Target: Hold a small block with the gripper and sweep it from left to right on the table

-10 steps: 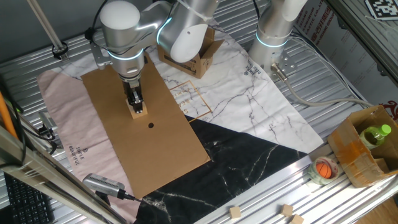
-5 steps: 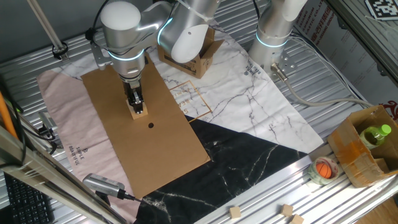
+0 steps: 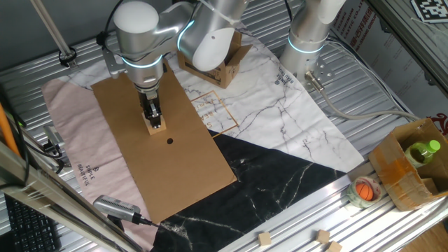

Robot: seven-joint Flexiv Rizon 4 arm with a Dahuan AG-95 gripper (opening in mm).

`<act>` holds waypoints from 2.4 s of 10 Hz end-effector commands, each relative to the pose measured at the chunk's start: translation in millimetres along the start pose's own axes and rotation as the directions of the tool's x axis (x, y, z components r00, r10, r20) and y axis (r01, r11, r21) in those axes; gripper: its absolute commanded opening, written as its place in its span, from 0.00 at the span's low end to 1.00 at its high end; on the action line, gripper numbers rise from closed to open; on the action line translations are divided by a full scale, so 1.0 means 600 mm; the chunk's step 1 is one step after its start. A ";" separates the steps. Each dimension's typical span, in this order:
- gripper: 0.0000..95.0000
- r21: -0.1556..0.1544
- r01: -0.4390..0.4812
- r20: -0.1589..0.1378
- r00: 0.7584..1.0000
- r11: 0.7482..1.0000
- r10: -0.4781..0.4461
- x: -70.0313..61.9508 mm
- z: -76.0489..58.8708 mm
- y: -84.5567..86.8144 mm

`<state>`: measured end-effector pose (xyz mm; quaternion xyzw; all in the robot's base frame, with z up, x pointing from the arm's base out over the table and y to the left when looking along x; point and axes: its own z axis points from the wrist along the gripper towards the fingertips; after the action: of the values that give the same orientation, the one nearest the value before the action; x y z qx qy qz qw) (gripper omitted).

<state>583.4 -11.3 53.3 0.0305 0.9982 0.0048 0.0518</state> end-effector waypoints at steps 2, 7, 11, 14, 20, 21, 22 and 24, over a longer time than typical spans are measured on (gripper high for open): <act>0.40 0.001 -0.001 0.002 1.000 1.000 0.001 -0.001 0.000 -0.001; 0.40 0.002 -0.001 0.005 1.000 1.000 0.001 -0.001 0.000 0.000; 0.20 0.002 -0.002 0.009 1.000 1.000 0.002 -0.001 0.000 0.000; 0.20 0.000 -0.003 0.010 1.000 1.000 0.003 -0.001 0.000 0.000; 0.20 -0.001 -0.001 0.010 1.000 1.000 0.001 -0.002 0.000 0.000; 0.20 -0.001 0.000 0.010 1.000 1.000 0.000 -0.002 0.000 0.000; 0.20 -0.004 0.000 0.011 1.000 1.000 0.000 -0.002 0.000 0.000; 0.20 -0.006 -0.002 0.010 1.000 1.000 0.002 -0.002 0.000 0.000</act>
<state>584.3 -11.6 53.3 0.0308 0.9978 0.0076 0.0575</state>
